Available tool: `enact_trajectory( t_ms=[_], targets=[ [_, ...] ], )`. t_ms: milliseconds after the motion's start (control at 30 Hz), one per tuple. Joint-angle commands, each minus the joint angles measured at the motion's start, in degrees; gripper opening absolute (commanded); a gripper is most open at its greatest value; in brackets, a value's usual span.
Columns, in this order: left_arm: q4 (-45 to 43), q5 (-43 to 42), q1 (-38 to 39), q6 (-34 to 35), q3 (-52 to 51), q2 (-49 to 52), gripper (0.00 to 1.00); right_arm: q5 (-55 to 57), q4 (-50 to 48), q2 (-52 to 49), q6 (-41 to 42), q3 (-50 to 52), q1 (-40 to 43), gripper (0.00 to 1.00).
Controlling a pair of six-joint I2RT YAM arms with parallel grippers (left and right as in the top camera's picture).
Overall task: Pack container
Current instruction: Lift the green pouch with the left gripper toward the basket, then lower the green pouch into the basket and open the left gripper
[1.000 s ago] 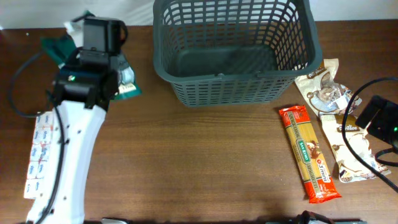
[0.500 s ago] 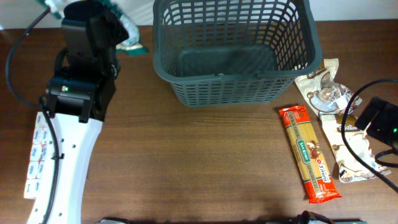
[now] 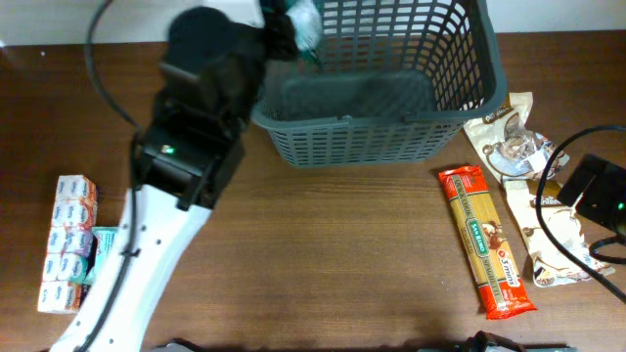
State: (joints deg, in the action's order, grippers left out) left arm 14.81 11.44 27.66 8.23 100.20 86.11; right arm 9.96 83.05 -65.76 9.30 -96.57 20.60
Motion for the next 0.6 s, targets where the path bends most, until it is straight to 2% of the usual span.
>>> enact_trajectory(
  t_ms=[0, 267, 433, 567],
  targets=[
    [3.3, -1.8, 3.3, -11.1, 2.3, 2.8, 0.02, -0.3, 0.2, 0.1, 0.6, -0.9, 0.4, 0.99],
    [17.6, -5.2, 4.4, -22.3, 2.3, 7.7, 0.02, -0.3, 0.8, 0.1, 0.7, -0.9, 0.4, 0.99],
    [19.5, -5.2, 3.2, -32.0, 2.3, 9.1, 0.02, -0.3, 1.5, 0.1, 0.7, -0.9, 0.4, 0.99],
    [19.7, -5.3, 1.2, -35.2, 2.3, 9.5, 0.02, -0.3, 2.4, 0.1, 0.7, -0.9, 0.4, 0.99]
  ],
)
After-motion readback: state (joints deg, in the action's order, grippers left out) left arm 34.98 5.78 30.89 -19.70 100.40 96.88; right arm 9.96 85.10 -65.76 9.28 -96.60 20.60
